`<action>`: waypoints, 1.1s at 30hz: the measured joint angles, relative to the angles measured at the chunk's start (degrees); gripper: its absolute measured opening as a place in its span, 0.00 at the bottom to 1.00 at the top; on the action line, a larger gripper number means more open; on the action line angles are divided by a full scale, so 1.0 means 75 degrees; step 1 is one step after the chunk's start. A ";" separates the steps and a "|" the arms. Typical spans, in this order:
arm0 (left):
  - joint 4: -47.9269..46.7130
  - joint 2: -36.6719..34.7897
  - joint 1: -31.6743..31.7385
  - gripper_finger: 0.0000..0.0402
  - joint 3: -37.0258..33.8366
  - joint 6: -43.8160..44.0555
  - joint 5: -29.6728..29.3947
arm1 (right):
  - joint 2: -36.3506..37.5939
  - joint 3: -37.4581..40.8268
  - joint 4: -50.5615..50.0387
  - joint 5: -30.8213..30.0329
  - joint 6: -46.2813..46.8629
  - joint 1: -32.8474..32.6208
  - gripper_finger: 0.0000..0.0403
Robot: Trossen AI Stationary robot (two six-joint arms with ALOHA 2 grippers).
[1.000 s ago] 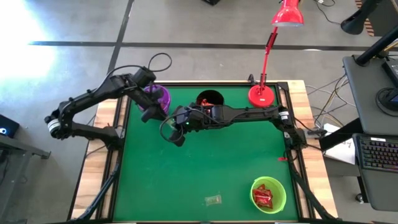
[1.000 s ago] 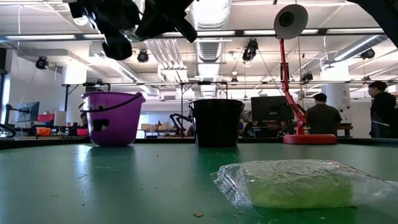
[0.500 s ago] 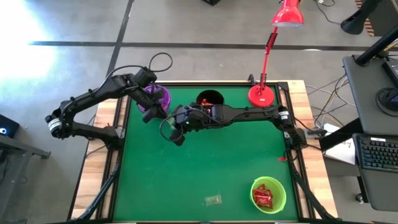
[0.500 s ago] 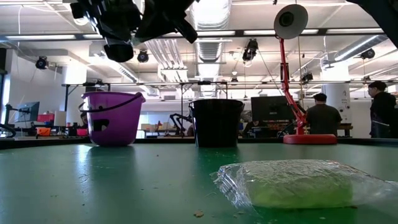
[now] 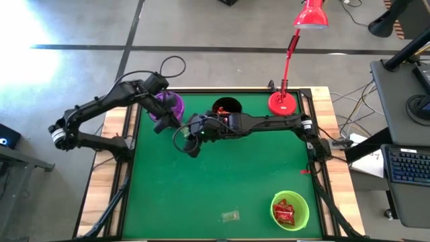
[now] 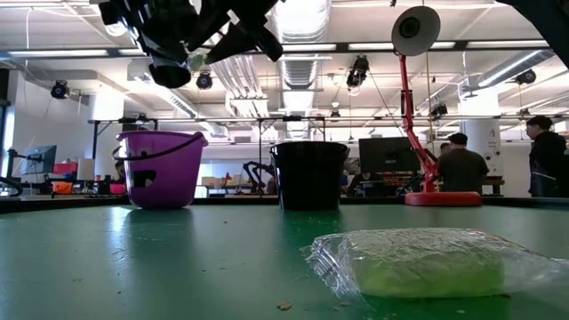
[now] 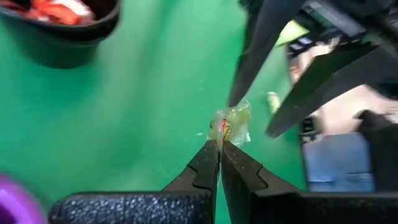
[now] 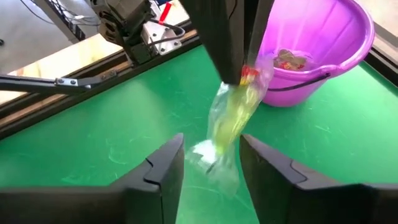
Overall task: Sort candy
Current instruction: Put the green gummy into the violet bucket
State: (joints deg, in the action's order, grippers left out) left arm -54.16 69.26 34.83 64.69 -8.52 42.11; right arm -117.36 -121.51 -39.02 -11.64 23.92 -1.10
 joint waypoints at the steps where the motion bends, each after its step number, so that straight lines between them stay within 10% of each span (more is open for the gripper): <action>1: -0.0026 -0.0034 0.0000 0.00 0.0000 -0.0036 -0.0211 | 0.0003 0.0003 -0.0065 0.0000 0.0000 0.0000 0.37; 16: -0.0980 -0.0816 0.0273 0.00 0.0065 -0.0440 -0.3308 | 0.0204 0.0002 -0.1781 0.0933 0.0689 -0.0149 0.37; 23: -0.1220 -0.1164 0.0344 0.00 0.0268 -0.0427 -0.6067 | 0.0166 0.0001 -0.2846 0.1498 0.0963 -0.0476 0.36; 33: -0.1522 -0.0905 0.0358 0.00 -0.0192 -0.0633 -0.6289 | 0.0143 0.0102 -0.3404 0.1149 0.1760 -0.0878 0.36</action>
State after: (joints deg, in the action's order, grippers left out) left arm -65.57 62.48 37.52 63.25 -13.28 -5.06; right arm -116.29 -120.75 -64.55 -3.02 37.12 -7.69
